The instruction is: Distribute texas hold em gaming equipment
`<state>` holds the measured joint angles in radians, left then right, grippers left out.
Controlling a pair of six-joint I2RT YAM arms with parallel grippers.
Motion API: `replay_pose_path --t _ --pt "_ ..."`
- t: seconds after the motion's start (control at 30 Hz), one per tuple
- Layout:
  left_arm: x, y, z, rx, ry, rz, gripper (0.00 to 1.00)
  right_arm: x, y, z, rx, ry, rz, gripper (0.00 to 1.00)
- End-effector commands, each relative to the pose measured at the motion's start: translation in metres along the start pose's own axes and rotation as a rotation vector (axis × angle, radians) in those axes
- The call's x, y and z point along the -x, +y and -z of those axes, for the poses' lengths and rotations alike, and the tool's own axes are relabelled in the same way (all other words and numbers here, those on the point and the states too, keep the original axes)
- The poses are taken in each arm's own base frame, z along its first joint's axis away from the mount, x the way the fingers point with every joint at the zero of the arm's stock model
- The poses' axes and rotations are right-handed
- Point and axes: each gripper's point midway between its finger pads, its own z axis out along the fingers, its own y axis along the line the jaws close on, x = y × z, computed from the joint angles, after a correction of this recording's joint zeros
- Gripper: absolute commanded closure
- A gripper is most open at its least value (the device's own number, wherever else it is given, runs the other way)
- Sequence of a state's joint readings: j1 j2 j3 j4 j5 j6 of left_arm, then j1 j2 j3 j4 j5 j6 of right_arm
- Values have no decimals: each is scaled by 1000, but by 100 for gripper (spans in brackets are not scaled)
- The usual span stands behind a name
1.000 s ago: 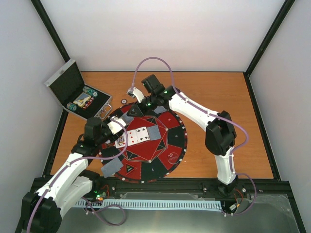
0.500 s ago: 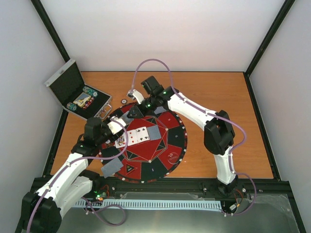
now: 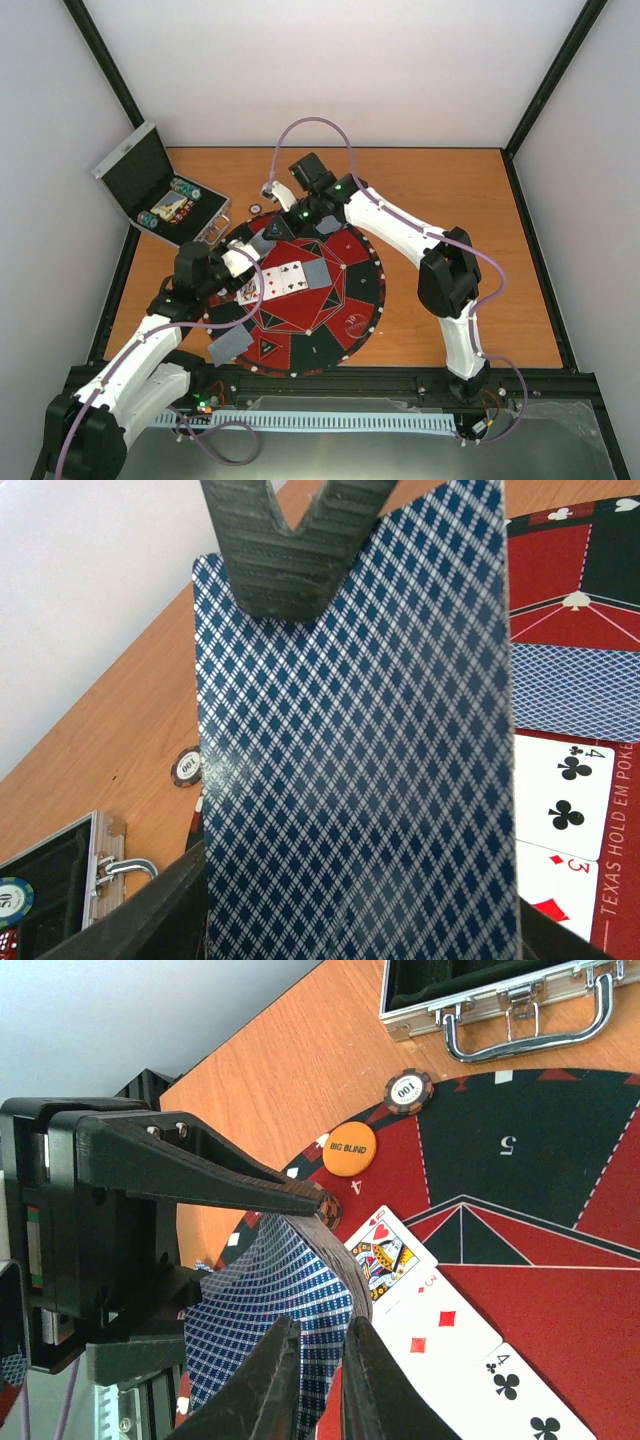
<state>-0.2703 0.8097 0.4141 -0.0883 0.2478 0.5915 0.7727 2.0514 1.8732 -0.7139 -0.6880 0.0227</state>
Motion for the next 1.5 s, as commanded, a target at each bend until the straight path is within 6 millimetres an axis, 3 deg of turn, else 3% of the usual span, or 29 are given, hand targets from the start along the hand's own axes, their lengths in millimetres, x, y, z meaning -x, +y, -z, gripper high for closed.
replay_pose_path --t 0.0,0.23,0.53,0.83,1.23,1.33,1.47 --pt "15 7 4 7 -41 11 47 10 0 9 -25 -13 25 85" --pt "13 5 3 3 -38 14 47 15 3 15 -35 -24 38 97" --pt "11 4 3 -3 -33 18 47 25 7 25 -14 -58 50 97" --pt "10 3 3 -6 -29 21 47 38 9 56 4 -139 50 97" --pt "12 4 2 -5 -32 19 47 49 10 71 35 -188 51 97" --pt "11 4 2 -6 -28 20 47 50 4 88 2 -200 73 97" --pt "10 3 2 -9 -26 20 47 39 -18 133 -107 -203 119 97"
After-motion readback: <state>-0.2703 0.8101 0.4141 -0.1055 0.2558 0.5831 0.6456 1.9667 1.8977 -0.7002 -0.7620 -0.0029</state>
